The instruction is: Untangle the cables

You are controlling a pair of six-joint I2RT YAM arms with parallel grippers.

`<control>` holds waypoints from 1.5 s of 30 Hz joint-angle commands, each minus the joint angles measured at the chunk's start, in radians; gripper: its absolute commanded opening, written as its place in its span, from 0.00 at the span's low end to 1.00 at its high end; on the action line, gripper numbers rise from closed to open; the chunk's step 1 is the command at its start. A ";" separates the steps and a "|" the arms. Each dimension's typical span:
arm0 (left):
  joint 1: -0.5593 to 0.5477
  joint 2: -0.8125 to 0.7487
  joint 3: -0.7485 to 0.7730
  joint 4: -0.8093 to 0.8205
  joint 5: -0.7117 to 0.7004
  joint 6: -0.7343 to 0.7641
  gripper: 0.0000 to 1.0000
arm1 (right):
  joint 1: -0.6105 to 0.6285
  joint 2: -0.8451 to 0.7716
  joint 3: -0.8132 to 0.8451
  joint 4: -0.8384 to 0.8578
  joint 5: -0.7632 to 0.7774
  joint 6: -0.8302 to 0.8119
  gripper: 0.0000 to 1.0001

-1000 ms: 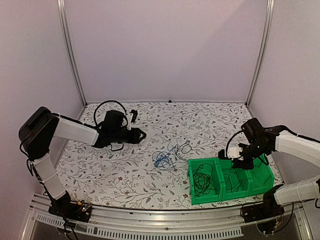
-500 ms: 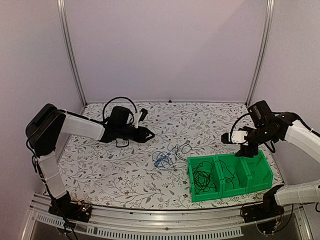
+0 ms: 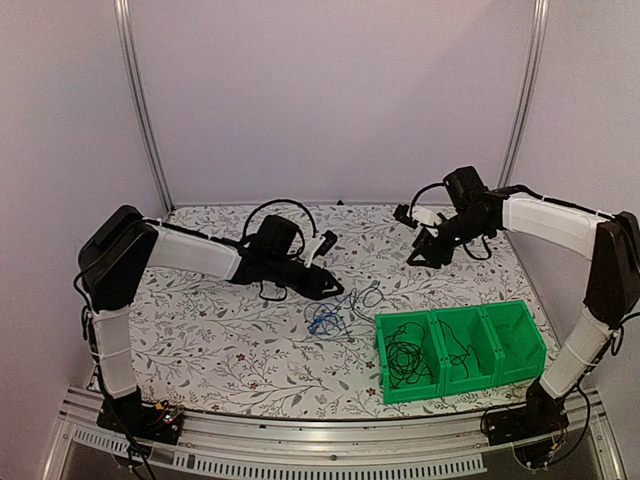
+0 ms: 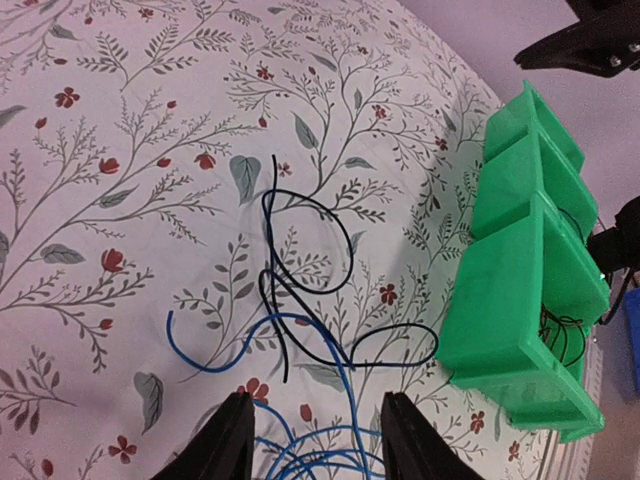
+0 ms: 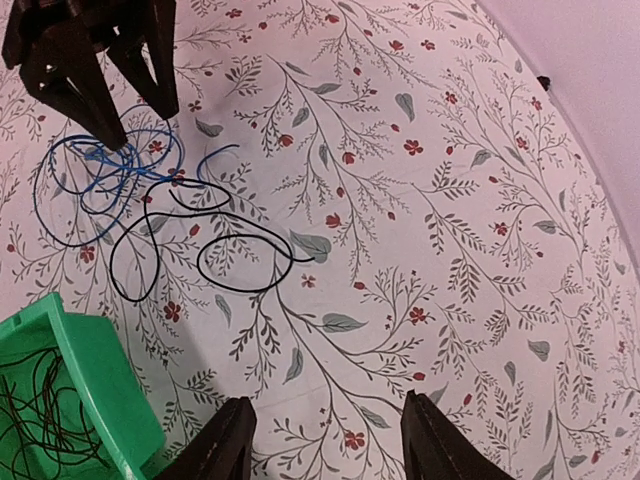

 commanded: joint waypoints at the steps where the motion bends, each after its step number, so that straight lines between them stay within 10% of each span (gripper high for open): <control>1: -0.002 0.007 0.010 -0.019 -0.011 -0.049 0.43 | 0.003 0.156 0.105 0.063 -0.127 0.217 0.52; 16: -0.010 -0.052 -0.099 0.028 -0.070 -0.099 0.43 | 0.021 0.552 0.348 -0.047 -0.264 0.425 0.52; 37: -0.020 -0.083 -0.109 0.018 -0.093 -0.112 0.43 | 0.023 0.684 0.395 -0.060 -0.329 0.447 0.36; 45: -0.047 -0.095 -0.092 0.019 -0.077 -0.111 0.44 | 0.023 0.664 0.403 -0.051 -0.336 0.446 0.01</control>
